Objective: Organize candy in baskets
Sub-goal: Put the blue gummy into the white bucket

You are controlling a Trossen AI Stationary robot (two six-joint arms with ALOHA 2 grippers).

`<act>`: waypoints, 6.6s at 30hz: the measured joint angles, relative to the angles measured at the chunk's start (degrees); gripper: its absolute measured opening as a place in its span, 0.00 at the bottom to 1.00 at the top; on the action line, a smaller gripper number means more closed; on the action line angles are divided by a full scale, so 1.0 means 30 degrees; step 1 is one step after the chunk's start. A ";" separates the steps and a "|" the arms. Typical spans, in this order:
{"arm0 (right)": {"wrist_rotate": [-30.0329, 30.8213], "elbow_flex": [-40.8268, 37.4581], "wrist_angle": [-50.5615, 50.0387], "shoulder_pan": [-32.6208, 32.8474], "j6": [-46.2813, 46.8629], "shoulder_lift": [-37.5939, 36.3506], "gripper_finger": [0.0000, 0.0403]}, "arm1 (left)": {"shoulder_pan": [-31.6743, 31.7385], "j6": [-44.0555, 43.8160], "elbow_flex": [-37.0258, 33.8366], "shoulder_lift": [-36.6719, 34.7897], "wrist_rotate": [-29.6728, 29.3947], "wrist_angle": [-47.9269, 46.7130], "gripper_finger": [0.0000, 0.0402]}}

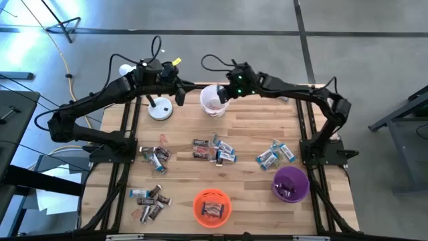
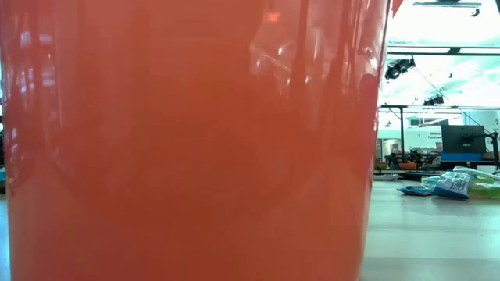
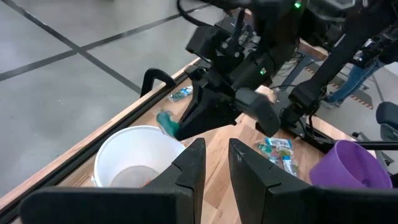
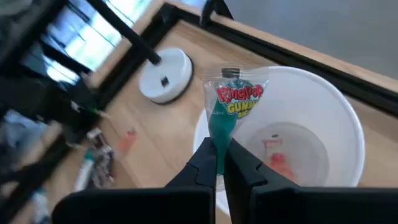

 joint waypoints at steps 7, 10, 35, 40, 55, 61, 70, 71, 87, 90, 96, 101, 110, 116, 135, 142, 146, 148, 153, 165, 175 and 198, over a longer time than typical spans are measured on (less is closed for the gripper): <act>0.0746 0.5096 -0.6227 0.0113 -0.2685 0.2754 0.01 | -0.0011 -0.0004 0.0000 0.0000 0.0400 0.0000 0.14; 0.0772 0.6801 -0.7569 0.0241 -0.3870 0.3709 0.02 | -0.0011 -0.0004 0.0000 0.0000 0.0400 -0.0007 0.14; 0.5122 1.0295 -1.8833 -0.0313 -0.7646 0.4012 0.39 | 0.0047 0.1021 0.0000 -0.0007 0.1246 -0.0015 0.14; 0.6498 0.9997 -2.0985 -0.1146 -0.6995 0.4000 0.36 | 0.0193 0.1188 0.0000 -0.0029 0.1216 -0.0018 0.14; 0.6546 0.3757 -2.0649 -0.3615 -1.3805 0.4032 0.36 | 0.1341 0.2289 0.0000 -0.0138 0.1283 -0.0356 0.14; 0.6512 0.0739 -1.7002 -0.3653 -1.6202 0.4032 0.36 | 0.1661 0.2226 0.0000 -0.0138 0.1259 -0.0328 0.14; 0.7217 -0.0298 -1.3802 -0.4804 -1.6719 0.4025 0.36 | 0.2391 0.1641 0.0000 -0.0138 0.1165 0.0464 0.14; 0.7188 -0.0231 -1.3772 -0.5020 -1.6686 0.4025 0.36 | 0.2481 0.1516 0.0000 -0.0138 0.1165 0.0628 0.14; 0.3874 0.0770 -1.4317 -0.7075 -1.6447 0.2582 0.36 | 0.3445 0.0694 0.0000 -0.0138 0.1130 0.1058 0.14; 0.3908 0.0726 -1.3978 -0.7823 -1.5670 0.2582 0.36 | 0.3472 0.0751 0.0000 -0.0138 0.1129 0.1056 0.14; 0.3931 0.0719 -1.2610 -0.8950 -1.5903 0.2582 0.36 | 0.3472 0.0973 0.0000 -0.0138 0.1129 0.1058 0.14; 0.3930 0.0711 -1.2595 -0.9151 -1.9643 0.2582 0.36 | 0.3470 0.0971 0.0000 -0.0138 0.1129 0.1064 0.14; 0.3719 0.0704 -1.2781 -0.9118 -2.1702 0.2586 0.47 | 0.3464 0.0689 0.0000 -0.0138 0.1129 0.1032 0.14; 0.3027 0.0697 -1.2831 -0.9151 -2.1179 0.2619 0.52 | 0.3391 0.0679 0.0000 -0.0138 0.1129 0.1020 0.14; 0.3101 0.0690 -1.2799 -1.0838 -2.0013 0.3437 0.52 | 0.3384 0.0856 0.0000 -0.0138 0.1129 0.0976 0.14; 0.4399 0.0690 -1.1504 -1.0890 -2.0297 0.4667 0.51 | 0.3384 0.0655 0.0000 -0.0138 0.1135 0.0969 0.14; 0.4693 0.0690 -1.0415 -1.0891 -2.0612 0.4768 0.51 | 0.3384 0.0652 0.0000 -0.0138 0.1136 0.0976 0.14; 0.4727 0.0690 -0.9963 -1.0892 -2.1045 0.4768 0.51 | 0.3384 0.0645 0.0000 -0.0138 0.1136 0.0976 0.14; 0.4884 0.0690 -1.0185 -1.0695 -2.1690 0.4746 0.51 | 0.3384 0.0627 0.0000 -0.0138 0.1136 0.0976 0.14; 0.2720 0.0697 -1.2142 -0.9303 -2.1334 0.3907 0.51 | 0.3391 0.0324 0.0007 -0.0138 0.1138 -0.0105 0.14; 0.1977 -0.0646 -1.1936 -0.8892 -2.1607 0.3850 0.51 | 0.3391 0.0628 0.0007 -0.0138 0.1129 -0.0852 0.14; 0.4751 -0.3111 -0.6215 -0.9416 -2.2686 0.4178 0.50 | 0.3398 0.0143 0.0007 -0.0131 0.0104 -0.0794 0.14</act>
